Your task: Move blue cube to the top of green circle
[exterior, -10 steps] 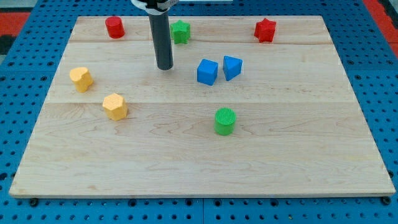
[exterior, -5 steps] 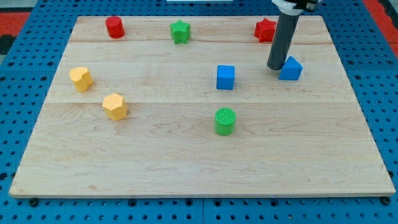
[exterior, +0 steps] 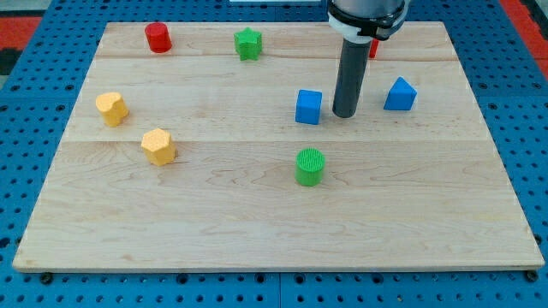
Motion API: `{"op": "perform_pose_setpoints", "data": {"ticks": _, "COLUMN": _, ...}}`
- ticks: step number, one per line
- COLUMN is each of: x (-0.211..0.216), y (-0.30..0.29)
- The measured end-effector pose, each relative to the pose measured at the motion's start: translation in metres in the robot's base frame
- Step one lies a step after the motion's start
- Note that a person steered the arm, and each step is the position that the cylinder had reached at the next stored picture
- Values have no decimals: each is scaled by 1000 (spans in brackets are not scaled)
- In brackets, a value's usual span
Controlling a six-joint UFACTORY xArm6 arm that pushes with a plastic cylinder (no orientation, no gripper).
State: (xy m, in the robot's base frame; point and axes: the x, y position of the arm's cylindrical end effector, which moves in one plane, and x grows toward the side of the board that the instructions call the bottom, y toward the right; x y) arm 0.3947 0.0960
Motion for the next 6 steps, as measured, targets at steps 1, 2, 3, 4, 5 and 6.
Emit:
{"op": "perform_pose_setpoints", "data": {"ticks": 1, "x": 5, "y": 1}}
{"op": "perform_pose_setpoints", "data": {"ticks": 2, "x": 10, "y": 1}}
{"op": "perform_pose_setpoints", "data": {"ticks": 3, "x": 10, "y": 1}}
{"op": "perform_pose_setpoints", "data": {"ticks": 4, "x": 12, "y": 0}}
{"op": "perform_pose_setpoints", "data": {"ticks": 5, "x": 23, "y": -8}}
{"op": "perform_pose_setpoints", "data": {"ticks": 6, "x": 12, "y": -8}}
